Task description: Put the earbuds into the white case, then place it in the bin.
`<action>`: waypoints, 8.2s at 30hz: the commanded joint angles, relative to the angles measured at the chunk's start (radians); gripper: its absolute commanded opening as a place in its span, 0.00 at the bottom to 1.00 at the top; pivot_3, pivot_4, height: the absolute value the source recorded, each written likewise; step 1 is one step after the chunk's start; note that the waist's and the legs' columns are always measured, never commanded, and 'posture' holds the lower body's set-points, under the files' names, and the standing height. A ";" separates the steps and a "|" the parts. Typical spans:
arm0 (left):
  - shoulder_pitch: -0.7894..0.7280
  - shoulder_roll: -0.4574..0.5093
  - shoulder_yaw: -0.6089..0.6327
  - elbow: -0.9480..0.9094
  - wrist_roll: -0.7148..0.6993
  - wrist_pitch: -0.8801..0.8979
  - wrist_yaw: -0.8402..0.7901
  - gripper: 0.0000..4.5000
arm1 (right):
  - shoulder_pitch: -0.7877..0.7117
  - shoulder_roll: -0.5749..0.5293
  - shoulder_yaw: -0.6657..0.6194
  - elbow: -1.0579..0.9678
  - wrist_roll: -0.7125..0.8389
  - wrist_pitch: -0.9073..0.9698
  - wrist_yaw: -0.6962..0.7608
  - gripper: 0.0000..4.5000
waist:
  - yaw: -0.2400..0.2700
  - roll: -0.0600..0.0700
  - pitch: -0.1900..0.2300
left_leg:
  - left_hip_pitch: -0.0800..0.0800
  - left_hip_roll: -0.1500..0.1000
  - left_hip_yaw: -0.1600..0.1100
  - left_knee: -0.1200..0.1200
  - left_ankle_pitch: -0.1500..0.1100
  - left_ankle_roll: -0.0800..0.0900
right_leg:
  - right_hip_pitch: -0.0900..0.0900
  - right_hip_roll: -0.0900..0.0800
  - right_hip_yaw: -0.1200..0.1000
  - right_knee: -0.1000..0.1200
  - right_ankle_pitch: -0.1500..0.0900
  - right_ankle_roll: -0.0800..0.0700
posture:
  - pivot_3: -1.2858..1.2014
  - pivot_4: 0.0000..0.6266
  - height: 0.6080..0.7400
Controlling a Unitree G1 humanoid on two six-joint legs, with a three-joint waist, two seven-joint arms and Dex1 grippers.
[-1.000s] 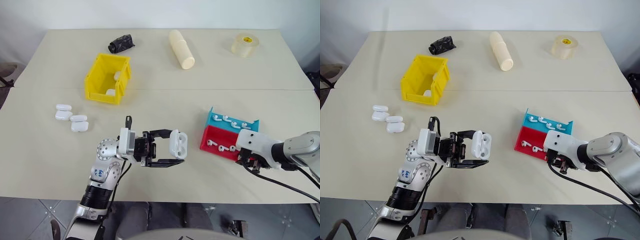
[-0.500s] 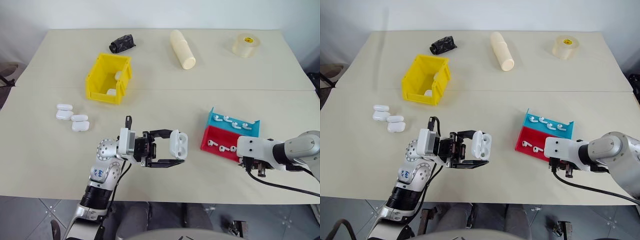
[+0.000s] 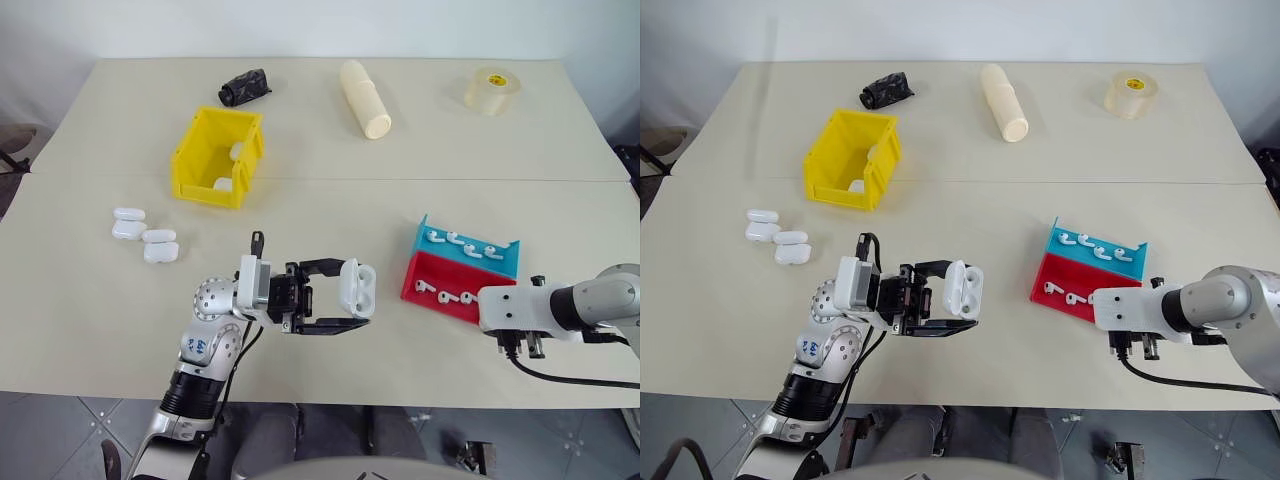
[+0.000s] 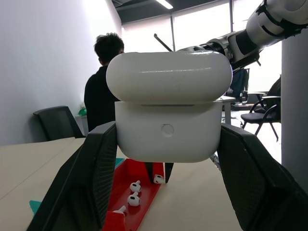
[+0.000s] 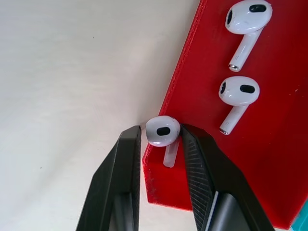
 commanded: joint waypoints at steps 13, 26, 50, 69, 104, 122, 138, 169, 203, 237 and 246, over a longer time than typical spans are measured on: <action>0.004 0.009 0.004 -0.048 -0.022 0.010 0.007 0.61 | 0.018 0.064 -0.079 -0.013 0.032 0.037 0.032 0.11 | 0.000 0.000 0.000 | 0.000 0.000 0.000 0.000 0.000 0.000 | 0.000 0.000 0.000 0.000 0.000 0.000 | 0.52 0.24 1.00; -0.027 0.041 0.030 -0.012 -0.055 0.077 -0.010 0.61 | -0.032 0.435 -0.330 -0.109 0.478 0.013 -0.005 0.11 | 0.000 -0.001 0.001 | 0.000 0.001 -0.001 0.000 0.000 0.000 | 0.001 0.000 -0.001 -0.001 0.000 0.000 | 0.52 0.24 1.00; -0.133 0.030 0.070 0.012 -0.094 0.259 0.017 0.61 | -0.066 0.975 -0.230 -0.207 0.794 -0.037 -0.354 0.11 | -0.004 -0.001 0.001 | 0.001 0.000 -0.006 0.000 0.000 -0.001 | 0.002 0.000 -0.003 0.006 0.000 0.000 | 0.52 0.24 1.00; -0.140 0.044 0.065 -0.028 -0.106 0.300 -0.009 0.61 | -0.044 0.989 -0.139 -0.135 0.688 -0.120 -0.346 0.11 | -0.005 -0.001 0.001 | 0.001 -0.001 -0.005 0.000 0.001 -0.001 | 0.001 0.000 -0.003 0.006 0.000 -0.001 | 0.52 0.24 1.00; -0.145 0.049 0.056 -0.038 -0.084 0.271 -0.038 0.61 | -0.044 0.891 -0.188 -0.123 0.742 -0.062 -0.326 1.00 | -0.004 -0.001 0.001 | 0.001 0.000 -0.006 0.000 0.001 -0.001 | 0.001 0.000 -0.003 0.005 0.000 -0.001 | 0.52 0.24 1.00; -0.079 0.109 0.052 0.020 0.042 0.123 -0.003 0.61 | 0.334 0.548 -0.620 0.270 0.471 -0.396 0.009 1.00 | -0.003 -0.001 0.001 | 0.002 -0.002 -0.003 -0.001 0.000 -0.001 | 0.004 0.001 -0.003 -0.001 0.000 0.000 | 0.52 0.24 1.00; -0.023 0.085 0.025 -0.020 0.053 0.091 0.054 0.61 | -0.271 0.271 -0.231 0.491 0.226 -0.038 -0.032 1.00 | -0.001 0.001 0.001 | 0.001 0.000 -0.004 0.000 0.001 -0.001 | 0.003 0.000 -0.003 -0.001 0.000 0.000 | 0.52 0.24 1.00; 0.001 0.079 0.004 -0.043 0.050 0.065 0.079 0.61 | -0.765 0.371 0.176 1.061 -0.223 -0.244 0.307 0.57 | -0.005 0.002 0.002 | -0.001 0.000 -0.003 -0.001 0.000 -0.001 | 0.000 -0.001 -0.003 -0.002 0.000 0.000 | 0.52 0.24 1.00; -0.025 0.077 0.014 -0.020 0.045 0.071 0.072 0.61 | -0.678 0.350 -0.083 0.697 -0.019 0.063 0.314 0.18 | -0.003 0.003 0.003 | -0.002 0.000 -0.002 0.000 0.000 -0.001 | -0.002 -0.001 -0.003 -0.001 0.000 0.000 | 0.52 0.24 1.00; -0.171 0.031 0.027 0.058 0.036 0.146 0.130 0.61 | -0.158 0.995 -0.406 -0.134 1.016 0.512 -0.427 0.18 | -0.006 0.003 0.003 | -0.003 -0.001 -0.005 0.001 0.000 -0.001 | -0.002 -0.001 -0.004 0.007 0.000 0.000 | 0.52 0.24 1.00; -0.189 0.019 0.044 0.052 0.021 0.184 0.142 0.61 | -0.089 0.961 -0.293 -0.145 0.927 0.373 -0.387 0.18 | -0.006 0.003 0.003 | -0.002 -0.001 -0.005 0.001 0.000 -0.001 | -0.002 0.000 -0.004 0.007 0.000 0.000 | 0.52 0.24 1.00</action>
